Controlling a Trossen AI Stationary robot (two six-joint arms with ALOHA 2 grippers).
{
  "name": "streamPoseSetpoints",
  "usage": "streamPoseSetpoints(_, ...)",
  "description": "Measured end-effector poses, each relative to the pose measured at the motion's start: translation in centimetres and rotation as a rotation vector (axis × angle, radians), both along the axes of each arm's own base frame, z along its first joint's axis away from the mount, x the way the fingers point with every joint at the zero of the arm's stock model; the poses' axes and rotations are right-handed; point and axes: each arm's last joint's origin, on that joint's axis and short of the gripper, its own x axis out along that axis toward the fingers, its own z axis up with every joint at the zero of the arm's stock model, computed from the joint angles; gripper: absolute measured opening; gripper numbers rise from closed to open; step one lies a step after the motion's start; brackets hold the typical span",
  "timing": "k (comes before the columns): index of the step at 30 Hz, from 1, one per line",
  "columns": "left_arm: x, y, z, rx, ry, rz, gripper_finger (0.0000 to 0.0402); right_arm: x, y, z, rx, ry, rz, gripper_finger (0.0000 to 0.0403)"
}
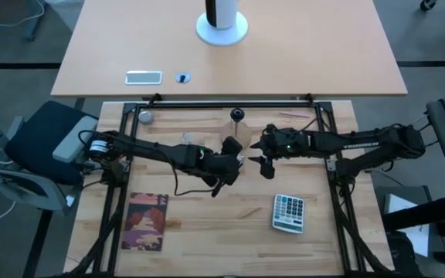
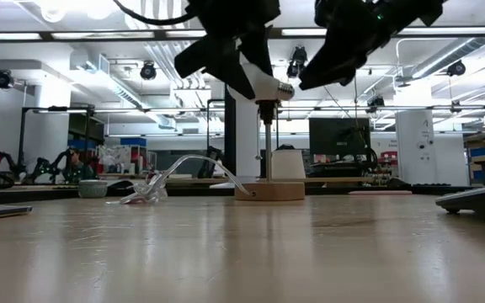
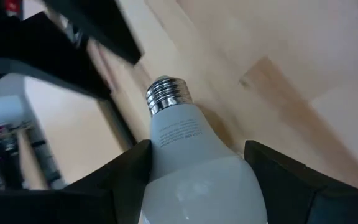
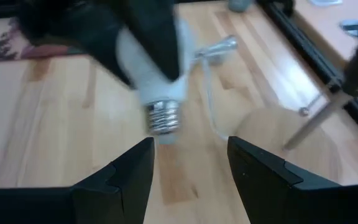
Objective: Screw lightbulb
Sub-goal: Insert the lightbulb into the lamp
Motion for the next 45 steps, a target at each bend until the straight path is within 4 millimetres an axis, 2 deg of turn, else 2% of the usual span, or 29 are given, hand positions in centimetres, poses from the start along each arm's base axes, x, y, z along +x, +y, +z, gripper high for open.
streamPoseSetpoints(7, 0.1, -0.1, 0.2, 0.060, -0.018, 0.019, 0.0240, 0.7, 0.1, 0.9, 0.035, -0.034, 0.054, 0.0199)
streamPoseSetpoints(11, 0.3, -0.7, 0.4, 0.092, -0.033, -0.026, 0.0240, 0.9, 0.1, 1.0, 0.038, -0.033, 0.055, 0.0199)
streamPoseSetpoints(25, 0.7, -2.0, 0.9, 0.129, -0.072, -0.093, 0.0240, 2.1, 0.3, 0.5, 0.088, -0.003, 0.118, 0.0198)
streamPoseSetpoints(29, 0.6, -1.9, 0.9, 0.157, -0.072, -0.073, 0.0240, 2.2, 0.3, 0.4, 0.084, -0.004, 0.118, 0.0166)
streamPoseSetpoints(34, 0.6, -1.9, 0.9, 0.159, -0.070, -0.069, 0.0240, 2.2, 0.3, 0.4, 0.077, 0.003, 0.115, 0.0086)
streamPoseSetpoints(45, 0.6, -1.9, 1.0, 0.128, -0.117, -0.008, 0.0242, 2.2, 0.3, 0.4, 0.060, 0.002, 0.132, 0.0085)
